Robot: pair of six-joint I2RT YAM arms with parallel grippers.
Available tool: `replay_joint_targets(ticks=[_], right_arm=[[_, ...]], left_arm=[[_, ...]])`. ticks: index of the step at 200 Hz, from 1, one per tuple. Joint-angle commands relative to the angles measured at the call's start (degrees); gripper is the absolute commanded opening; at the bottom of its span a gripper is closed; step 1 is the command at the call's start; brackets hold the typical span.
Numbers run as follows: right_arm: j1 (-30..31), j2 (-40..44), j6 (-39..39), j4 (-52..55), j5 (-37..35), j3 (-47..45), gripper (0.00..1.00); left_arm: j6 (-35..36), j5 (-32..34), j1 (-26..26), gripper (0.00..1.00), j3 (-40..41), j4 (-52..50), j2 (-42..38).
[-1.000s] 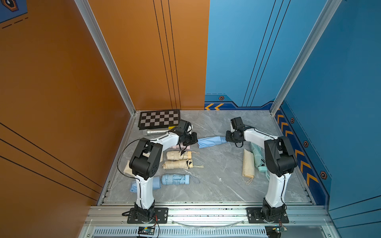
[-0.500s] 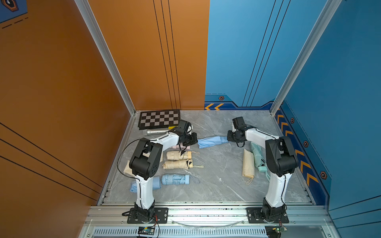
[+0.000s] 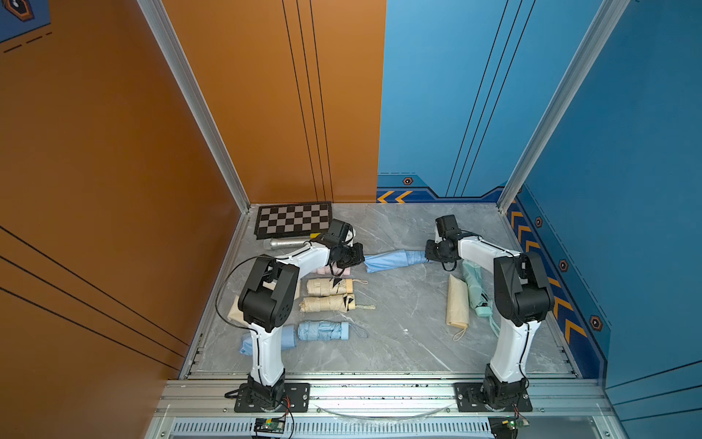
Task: Take umbrellas out of sleeves
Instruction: Take out the umbrella from the umbrella sleeve.
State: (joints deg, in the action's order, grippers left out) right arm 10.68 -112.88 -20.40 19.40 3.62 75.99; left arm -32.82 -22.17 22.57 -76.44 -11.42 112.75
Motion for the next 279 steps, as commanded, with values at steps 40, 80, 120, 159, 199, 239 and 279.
replay_joint_targets(ticks=[40, 80, 120, 159, 199, 239, 279], right_arm=[[-2.3, -0.5, 1.1, 5.4, -2.6, -1.7, 0.32], [-3.2, -0.5, 0.8, 5.5, -1.8, -1.7, 0.33], [-4.1, -0.5, 0.7, 5.6, -1.3, -1.6, 0.33], [-4.7, -0.3, 0.8, 6.0, -1.3, -1.8, 0.33], [-5.5, -0.1, 1.3, 6.4, -1.3, -1.7, 0.33], [-6.0, 0.1, 1.9, 6.8, -1.5, -1.9, 0.33], [-6.6, 0.4, 2.6, 7.1, -1.8, -2.1, 0.33]], left_arm=[[1.3, 0.4, -0.2, 0.0, -2.9, -2.8, 1.6], [1.6, 0.5, -0.3, 0.0, -3.8, -3.1, 2.3], [2.0, 0.7, -0.2, 0.0, -4.9, -3.8, 3.0], [2.5, 0.8, -0.3, 0.0, -6.4, -4.9, 3.6], [2.5, 1.0, -0.3, 0.0, -6.9, -4.9, 4.1], [2.8, 1.3, -0.4, 0.0, -7.2, -5.4, 4.1], [3.2, 1.6, -0.6, 0.0, -7.2, -5.7, 4.1]])
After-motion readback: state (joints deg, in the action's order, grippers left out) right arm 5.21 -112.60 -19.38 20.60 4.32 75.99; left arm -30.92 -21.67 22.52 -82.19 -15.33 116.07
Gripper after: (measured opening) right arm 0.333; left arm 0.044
